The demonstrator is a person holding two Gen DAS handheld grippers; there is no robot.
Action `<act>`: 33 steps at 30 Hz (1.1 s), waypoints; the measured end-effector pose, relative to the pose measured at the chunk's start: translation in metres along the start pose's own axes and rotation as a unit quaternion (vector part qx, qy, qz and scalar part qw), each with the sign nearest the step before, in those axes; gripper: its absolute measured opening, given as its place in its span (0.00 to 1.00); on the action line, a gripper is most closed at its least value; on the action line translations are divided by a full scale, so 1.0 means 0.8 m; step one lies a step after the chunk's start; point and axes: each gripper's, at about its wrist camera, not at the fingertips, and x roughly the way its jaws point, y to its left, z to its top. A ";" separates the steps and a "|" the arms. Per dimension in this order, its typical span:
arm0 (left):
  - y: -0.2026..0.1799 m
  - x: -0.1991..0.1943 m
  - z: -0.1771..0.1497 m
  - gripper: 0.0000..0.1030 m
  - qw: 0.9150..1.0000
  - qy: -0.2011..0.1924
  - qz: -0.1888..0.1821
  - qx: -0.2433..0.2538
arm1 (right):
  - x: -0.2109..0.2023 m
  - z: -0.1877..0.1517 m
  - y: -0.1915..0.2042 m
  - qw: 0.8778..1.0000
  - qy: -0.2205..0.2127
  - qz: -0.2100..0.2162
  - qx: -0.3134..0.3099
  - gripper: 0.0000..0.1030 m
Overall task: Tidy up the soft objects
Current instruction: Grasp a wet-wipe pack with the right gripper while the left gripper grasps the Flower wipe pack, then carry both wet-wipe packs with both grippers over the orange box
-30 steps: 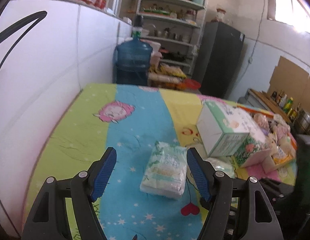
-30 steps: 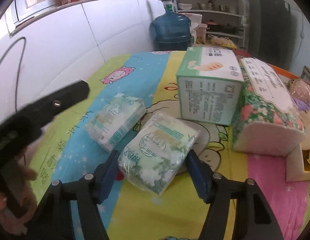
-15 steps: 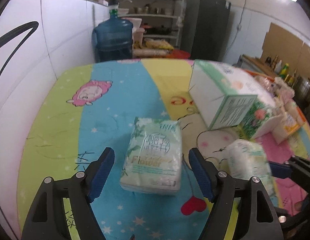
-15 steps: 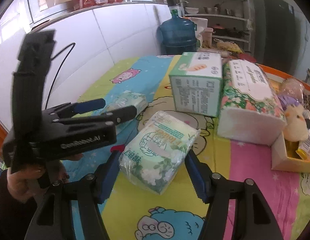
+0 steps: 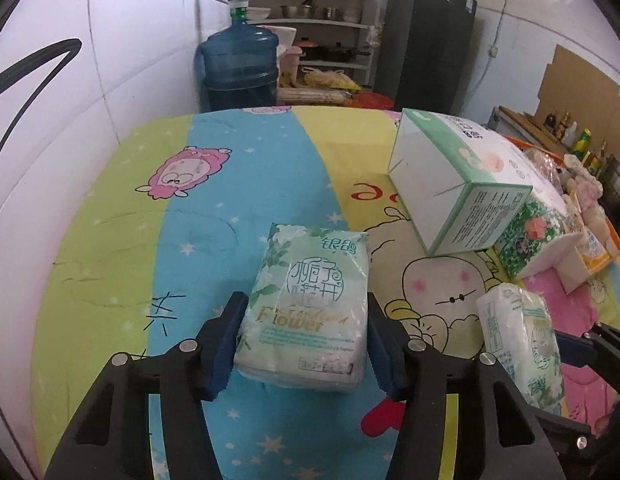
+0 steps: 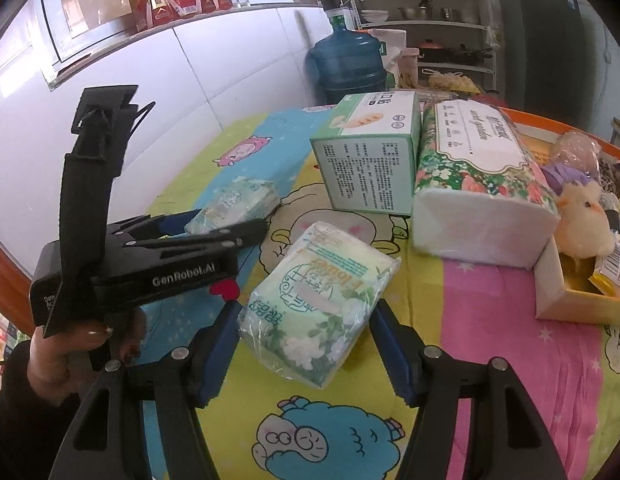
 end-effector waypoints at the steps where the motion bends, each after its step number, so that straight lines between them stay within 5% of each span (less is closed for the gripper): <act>1: 0.000 -0.001 0.000 0.55 1.000 -0.001 -0.002 -0.001 | -0.001 -0.001 -0.001 1.000 -0.001 0.000 0.001 0.63; 18: -0.014 -0.069 -0.016 0.53 0.997 -0.055 0.016 -0.042 | -0.032 -0.003 -0.008 1.000 -0.029 0.007 -0.007 0.63; 33: -0.087 -0.115 0.002 0.53 0.995 -0.094 0.000 -0.041 | -0.101 0.009 -0.051 0.995 -0.098 -0.025 0.001 0.63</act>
